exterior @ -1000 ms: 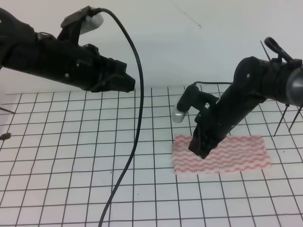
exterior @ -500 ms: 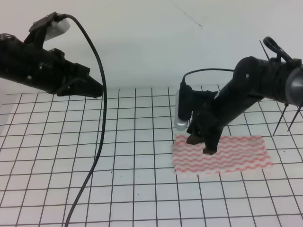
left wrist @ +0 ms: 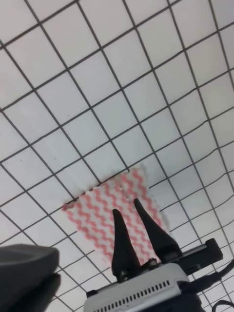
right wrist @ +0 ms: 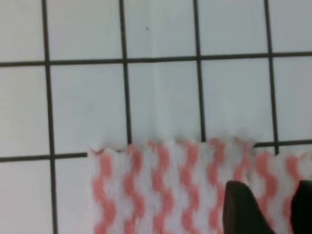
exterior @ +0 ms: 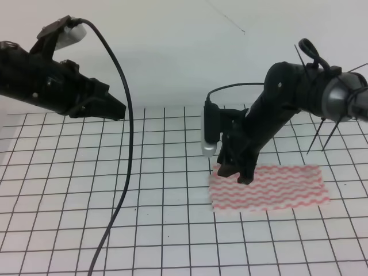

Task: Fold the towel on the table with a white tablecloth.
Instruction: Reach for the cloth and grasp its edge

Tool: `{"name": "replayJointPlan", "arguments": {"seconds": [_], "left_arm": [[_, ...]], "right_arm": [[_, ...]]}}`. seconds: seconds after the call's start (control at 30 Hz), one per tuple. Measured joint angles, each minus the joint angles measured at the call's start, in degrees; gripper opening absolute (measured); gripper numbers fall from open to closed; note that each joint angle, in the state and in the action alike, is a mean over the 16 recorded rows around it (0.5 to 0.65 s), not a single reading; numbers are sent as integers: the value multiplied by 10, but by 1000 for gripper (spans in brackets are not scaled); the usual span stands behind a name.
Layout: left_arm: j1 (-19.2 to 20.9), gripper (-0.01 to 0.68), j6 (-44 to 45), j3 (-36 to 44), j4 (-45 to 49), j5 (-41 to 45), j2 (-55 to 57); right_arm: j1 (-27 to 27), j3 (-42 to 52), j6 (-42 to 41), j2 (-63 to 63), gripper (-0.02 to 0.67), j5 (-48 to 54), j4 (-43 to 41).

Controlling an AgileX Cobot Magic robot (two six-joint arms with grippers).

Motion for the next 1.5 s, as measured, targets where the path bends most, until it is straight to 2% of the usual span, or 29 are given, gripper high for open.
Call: {"name": "replayJointPlan", "arguments": {"seconds": [0.43, 1.03, 1.5], "left_arm": [[0, 0, 3, 0, 0, 5, 0], [0, 0, 7, 0, 0, 5, 0], [0, 0, 13, 0, -4, 5, 0]], "right_arm": [[11, -4, 18, 28, 214, 7, -23], [11, -7, 25, 21, 12, 7, -41], [8, -34, 41, 14, 3, 9, -74]]}}
